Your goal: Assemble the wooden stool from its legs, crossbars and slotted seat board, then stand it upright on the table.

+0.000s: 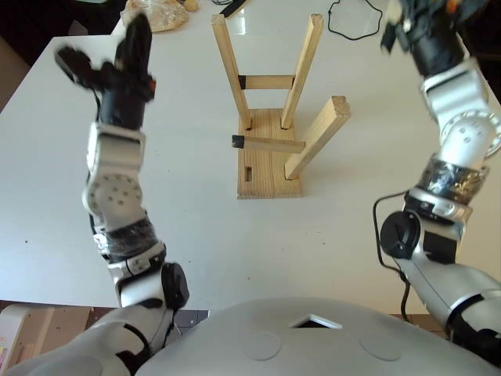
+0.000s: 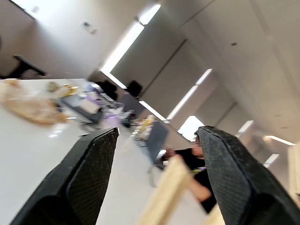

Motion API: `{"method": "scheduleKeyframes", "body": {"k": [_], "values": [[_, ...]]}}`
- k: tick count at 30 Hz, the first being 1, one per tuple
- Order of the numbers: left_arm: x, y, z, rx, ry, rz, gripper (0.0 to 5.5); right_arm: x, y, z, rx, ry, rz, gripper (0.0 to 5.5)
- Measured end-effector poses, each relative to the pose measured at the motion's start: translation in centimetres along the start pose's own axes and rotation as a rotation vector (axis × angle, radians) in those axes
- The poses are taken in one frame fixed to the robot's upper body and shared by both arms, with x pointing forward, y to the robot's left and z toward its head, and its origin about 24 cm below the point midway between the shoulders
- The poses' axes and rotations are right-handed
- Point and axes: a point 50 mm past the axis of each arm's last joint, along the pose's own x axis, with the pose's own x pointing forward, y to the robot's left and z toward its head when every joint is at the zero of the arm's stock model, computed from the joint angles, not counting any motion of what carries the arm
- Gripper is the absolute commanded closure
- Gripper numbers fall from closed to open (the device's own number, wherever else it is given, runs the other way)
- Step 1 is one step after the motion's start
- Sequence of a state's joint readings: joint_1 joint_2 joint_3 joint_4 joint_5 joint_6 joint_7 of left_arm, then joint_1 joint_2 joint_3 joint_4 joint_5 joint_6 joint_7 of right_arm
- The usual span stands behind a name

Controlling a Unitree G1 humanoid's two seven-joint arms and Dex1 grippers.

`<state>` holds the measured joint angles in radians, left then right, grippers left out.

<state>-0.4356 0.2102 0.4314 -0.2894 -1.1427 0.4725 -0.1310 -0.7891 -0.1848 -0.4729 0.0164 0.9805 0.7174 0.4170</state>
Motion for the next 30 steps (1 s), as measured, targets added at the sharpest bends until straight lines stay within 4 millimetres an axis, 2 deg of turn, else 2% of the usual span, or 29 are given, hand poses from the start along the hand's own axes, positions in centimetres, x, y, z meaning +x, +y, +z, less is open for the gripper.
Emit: {"method": "scheduleKeyframes", "body": {"k": [1, 3, 6, 8, 13, 17, 21, 27, 30], "values": [[0.9, -1.9, 1.0, -0.028, -0.01, -0.111, 2.23, 0.7, 1.8, 0.7, 0.025, -0.002, 0.141, 3.44], [1.7, -4.9, 2.4, -0.073, -0.018, -0.286, 1.93, 0.9, 4.9, 1.9, 0.065, 0.017, 0.366, 3.44], [1.5, -7.7, 2.8, -0.129, 0.059, -0.485, 1.46, -0.2, 8.1, 2.8, 0.091, 0.143, 0.623, 3.44], [1.2, -8.8, 2.7, -0.136, 0.142, -0.579, 1.12, -0.8, 9.0, 2.8, 0.065, 0.254, 0.697, 3.44], [-0.2, -10.1, 2.1, -0.073, 0.371, -0.735, 1.06, -2.7, 8.9, 1.5, -0.076, 0.531, 0.698, 3.44], [-2.1, -10.4, 0.9, -0.044, 0.547, -0.82, 1.06, -4.3, 8.2, -1.9, -0.107, 0.731, 0.708, 3.44], [-2.6, -10.7, 0.5, -0.042, 0.595, -0.866, 1.06, -5.2, 7.9, -2.9, -0.14, 0.8, 0.733, 3.44], [-2.1, -11.2, 0.1, -0.045, 0.606, -0.889, 1.06, -5.6, 8.0, -3.6, -0.146, 0.822, 0.756, 3.44], [-2.0, -11.3, -0.2, -0.051, 0.605, -0.891, 1.45, -5.7, 8.0, -3.9, -0.138, 0.822, 0.755, 3.44]]}}
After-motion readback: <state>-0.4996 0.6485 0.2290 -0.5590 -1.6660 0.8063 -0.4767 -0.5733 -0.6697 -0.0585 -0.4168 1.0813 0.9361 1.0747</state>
